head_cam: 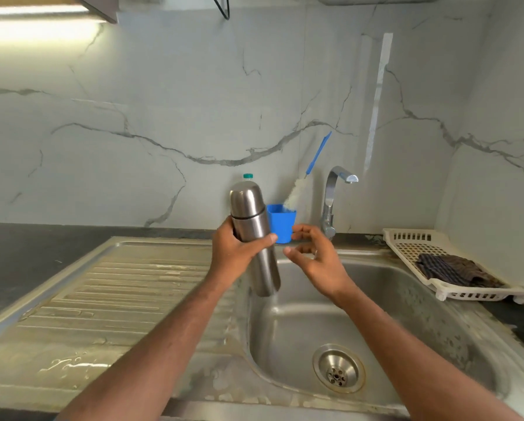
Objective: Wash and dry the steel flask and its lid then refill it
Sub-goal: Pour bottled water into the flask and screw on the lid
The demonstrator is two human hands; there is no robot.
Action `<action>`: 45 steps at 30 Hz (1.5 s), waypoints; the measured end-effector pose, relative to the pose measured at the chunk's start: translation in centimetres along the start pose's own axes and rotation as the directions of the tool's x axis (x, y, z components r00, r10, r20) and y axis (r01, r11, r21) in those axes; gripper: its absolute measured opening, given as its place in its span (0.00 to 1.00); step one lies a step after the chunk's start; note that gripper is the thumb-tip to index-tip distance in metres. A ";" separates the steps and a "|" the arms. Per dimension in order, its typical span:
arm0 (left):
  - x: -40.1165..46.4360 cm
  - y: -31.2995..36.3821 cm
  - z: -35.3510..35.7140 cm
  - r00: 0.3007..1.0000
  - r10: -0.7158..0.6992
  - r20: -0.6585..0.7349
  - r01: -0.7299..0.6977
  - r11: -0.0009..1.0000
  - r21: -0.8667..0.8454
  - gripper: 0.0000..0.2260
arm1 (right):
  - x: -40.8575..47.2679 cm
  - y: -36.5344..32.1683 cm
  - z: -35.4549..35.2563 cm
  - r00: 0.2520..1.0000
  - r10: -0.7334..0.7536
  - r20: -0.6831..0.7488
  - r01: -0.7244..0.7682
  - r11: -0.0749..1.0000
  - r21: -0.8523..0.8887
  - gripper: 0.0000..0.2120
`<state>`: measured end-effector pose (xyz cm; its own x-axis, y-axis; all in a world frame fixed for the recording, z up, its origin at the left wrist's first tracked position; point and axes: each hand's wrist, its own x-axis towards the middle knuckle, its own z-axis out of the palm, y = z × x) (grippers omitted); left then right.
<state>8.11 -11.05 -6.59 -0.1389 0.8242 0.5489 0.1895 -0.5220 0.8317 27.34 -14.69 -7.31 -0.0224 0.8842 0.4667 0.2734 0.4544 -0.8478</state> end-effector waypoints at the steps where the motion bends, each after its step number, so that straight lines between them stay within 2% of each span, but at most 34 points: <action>1: 0.9 -0.1 -0.7 0.999 -0.008 -0.039 0.008 1.000 -0.002 0.23 | 1.0 0.1 0.4 1.000 0.007 0.016 -0.006 0.999 -0.052 0.19; 6: 5.6 -1.2 -4.3 0.987 -0.044 -0.154 0.060 0.993 0.099 0.31 | 6.3 0.1 2.7 0.993 0.056 0.105 -0.024 0.959 -0.284 0.09; 11: 9.0 -2.3 -5.9 0.976 -0.055 -0.210 0.091 0.983 0.162 0.27 | 9.5 0.8 5.2 0.977 0.105 0.186 -0.015 0.903 -0.430 0.09; 15: 10.7 -4.0 -5.7 0.980 -0.046 -0.194 0.086 0.975 0.203 0.27 | 10.8 1.9 6.2 0.960 0.152 0.235 -0.017 0.870 -0.492 0.10; 19: 12.0 -5.5 -5.4 0.986 -0.060 -0.154 0.097 0.965 0.244 0.28 | 11.5 3.1 6.2 0.950 0.177 0.256 -0.021 0.857 -0.515 0.09; 29: 14.0 -6.9 -5.6 0.982 -0.079 -0.173 0.124 0.955 0.268 0.31 | 12.0 5.9 5.4 0.954 0.195 0.226 -0.058 0.863 -0.501 0.09; 38: 12.6 -6.6 -6.8 0.988 -0.084 -0.128 0.122 0.936 0.329 0.26 | 11.2 6.0 5.3 0.951 0.223 0.215 -0.106 0.887 -0.450 0.08; 45: 11.7 -5.8 -7.4 0.990 -0.116 -0.078 0.136 0.932 0.335 0.31 | 10.3 5.5 5.6 0.945 0.235 0.227 -0.111 0.884 -0.454 0.08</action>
<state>-1.76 0.01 -4.37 -0.2356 0.8597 0.4533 0.4836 -0.3009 0.8220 23.23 -2.48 -8.58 -0.1749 0.9672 0.1844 0.6806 0.2541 -0.6871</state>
